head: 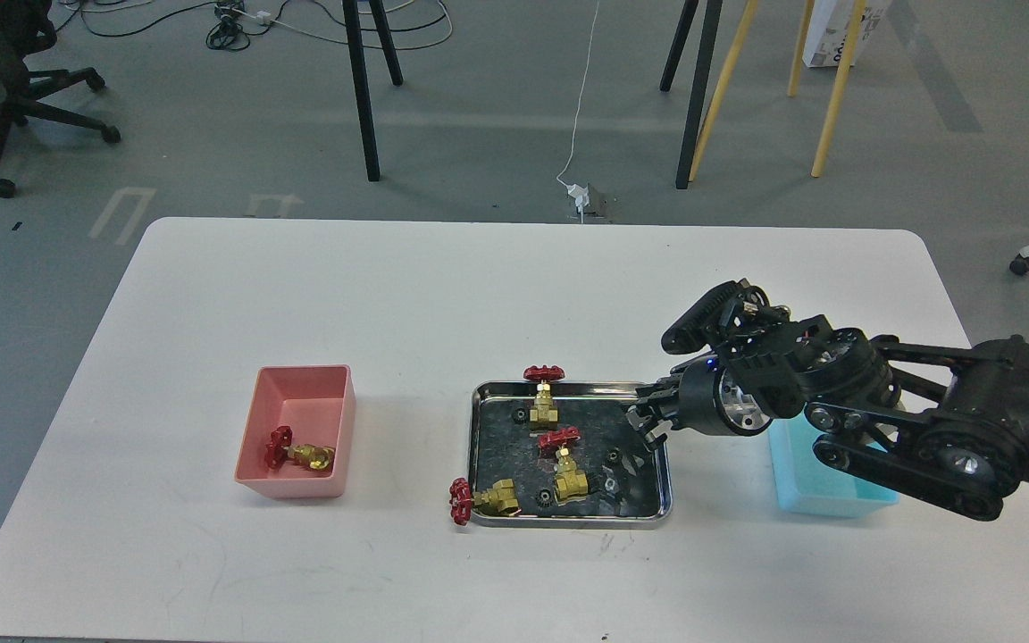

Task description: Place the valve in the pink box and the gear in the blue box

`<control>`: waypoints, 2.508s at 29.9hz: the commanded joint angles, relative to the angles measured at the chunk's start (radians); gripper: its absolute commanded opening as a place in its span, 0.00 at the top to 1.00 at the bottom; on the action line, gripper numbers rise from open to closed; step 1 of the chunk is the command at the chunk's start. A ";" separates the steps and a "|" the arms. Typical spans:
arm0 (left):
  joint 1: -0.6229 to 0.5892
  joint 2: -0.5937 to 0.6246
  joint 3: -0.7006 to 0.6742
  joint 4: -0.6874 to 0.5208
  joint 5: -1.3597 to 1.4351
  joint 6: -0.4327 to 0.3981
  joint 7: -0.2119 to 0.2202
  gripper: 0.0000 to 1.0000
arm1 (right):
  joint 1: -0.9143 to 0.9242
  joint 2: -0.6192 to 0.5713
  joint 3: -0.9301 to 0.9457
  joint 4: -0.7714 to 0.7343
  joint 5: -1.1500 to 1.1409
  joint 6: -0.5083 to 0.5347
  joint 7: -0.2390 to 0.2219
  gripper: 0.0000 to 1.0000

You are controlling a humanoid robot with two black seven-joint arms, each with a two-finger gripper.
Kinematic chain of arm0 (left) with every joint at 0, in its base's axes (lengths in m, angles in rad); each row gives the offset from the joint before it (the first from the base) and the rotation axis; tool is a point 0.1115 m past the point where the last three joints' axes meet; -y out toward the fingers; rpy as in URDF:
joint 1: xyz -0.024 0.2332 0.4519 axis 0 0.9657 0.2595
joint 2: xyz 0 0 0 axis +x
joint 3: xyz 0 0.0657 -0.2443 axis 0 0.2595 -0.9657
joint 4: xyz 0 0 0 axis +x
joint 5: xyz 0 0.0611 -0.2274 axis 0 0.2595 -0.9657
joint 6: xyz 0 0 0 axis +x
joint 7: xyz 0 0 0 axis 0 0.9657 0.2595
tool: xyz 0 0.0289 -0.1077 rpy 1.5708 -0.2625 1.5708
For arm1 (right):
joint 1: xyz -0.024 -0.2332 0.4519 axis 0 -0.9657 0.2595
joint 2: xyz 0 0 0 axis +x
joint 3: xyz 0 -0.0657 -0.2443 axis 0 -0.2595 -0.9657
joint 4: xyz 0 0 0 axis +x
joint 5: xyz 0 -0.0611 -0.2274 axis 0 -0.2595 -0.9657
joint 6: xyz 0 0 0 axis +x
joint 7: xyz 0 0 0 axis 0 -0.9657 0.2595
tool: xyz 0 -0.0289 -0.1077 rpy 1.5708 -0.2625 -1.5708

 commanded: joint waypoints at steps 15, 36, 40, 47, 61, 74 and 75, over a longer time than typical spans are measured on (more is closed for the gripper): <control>-0.017 0.000 0.001 0.011 -0.002 0.001 0.000 0.00 | -0.048 0.105 -0.066 -0.095 -0.026 0.000 -0.029 0.37; -0.019 0.009 0.000 0.017 -0.003 -0.004 0.000 0.00 | -0.071 0.155 -0.069 -0.141 -0.041 0.000 -0.048 0.74; -0.017 0.024 0.001 0.019 -0.005 -0.011 -0.002 0.00 | -0.074 0.155 -0.066 -0.139 -0.041 0.000 -0.048 0.87; -0.017 0.029 0.000 0.019 -0.005 -0.014 -0.002 0.00 | -0.063 0.157 -0.060 -0.128 -0.038 0.000 -0.057 0.99; -0.031 0.026 0.003 0.020 -0.002 -0.013 0.000 0.00 | -0.071 -0.344 0.086 0.163 -0.002 0.000 -0.054 0.99; -0.069 0.019 0.003 0.051 -0.003 -0.016 0.000 0.00 | -0.203 -0.540 0.143 0.238 0.061 0.000 -0.054 0.97; -0.069 0.019 0.003 0.052 -0.003 -0.017 0.000 0.00 | -0.213 -0.521 0.146 0.221 0.060 0.000 -0.055 0.92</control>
